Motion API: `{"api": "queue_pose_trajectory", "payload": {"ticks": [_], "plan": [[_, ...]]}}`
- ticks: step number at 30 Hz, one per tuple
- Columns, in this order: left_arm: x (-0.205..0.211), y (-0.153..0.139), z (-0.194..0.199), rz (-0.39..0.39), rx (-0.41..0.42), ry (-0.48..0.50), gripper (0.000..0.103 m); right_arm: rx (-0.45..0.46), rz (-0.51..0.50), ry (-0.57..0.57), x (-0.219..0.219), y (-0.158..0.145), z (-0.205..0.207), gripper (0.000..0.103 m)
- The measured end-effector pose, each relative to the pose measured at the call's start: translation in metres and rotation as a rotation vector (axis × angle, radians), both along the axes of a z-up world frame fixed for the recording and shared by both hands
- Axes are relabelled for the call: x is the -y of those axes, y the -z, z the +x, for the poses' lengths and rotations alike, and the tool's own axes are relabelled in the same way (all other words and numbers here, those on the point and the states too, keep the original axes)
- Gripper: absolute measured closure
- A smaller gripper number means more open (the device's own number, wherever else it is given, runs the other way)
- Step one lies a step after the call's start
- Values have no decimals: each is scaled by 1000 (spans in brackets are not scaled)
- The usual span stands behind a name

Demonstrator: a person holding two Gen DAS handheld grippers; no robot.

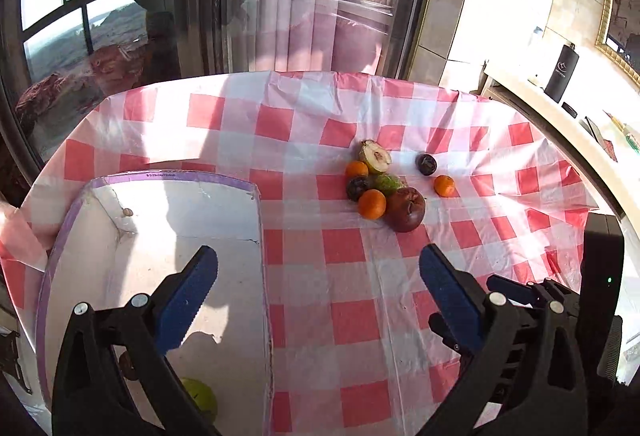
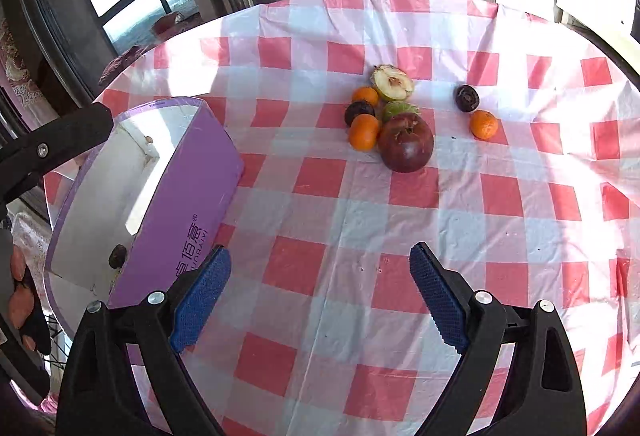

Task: Organize fruits
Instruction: 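Grasp the large red apple with the left tool while the right tool grasps an orange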

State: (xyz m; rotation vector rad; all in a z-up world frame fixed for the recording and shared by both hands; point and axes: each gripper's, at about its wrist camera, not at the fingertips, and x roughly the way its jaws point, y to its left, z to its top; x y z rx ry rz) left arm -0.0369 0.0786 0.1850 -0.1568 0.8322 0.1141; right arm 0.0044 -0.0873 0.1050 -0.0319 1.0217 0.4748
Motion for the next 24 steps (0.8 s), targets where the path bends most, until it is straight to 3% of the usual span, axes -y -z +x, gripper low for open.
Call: {"api": "queue_pose_trajectory", "payload": {"ticks": [6,11,19,24], "plan": [[55,81,46,-101,-180,7,2,-71,-64,123,61,57,37,15],[77,135,67,-97,-280,-61,2,-59,-103,138,88,82,77,16],[99,155,65,43,-326,-13,2,19,-124,109,71,101,165,17],[94,163,61,72,-353,-49,2,56,-135,96,56,108,215,19]]}}
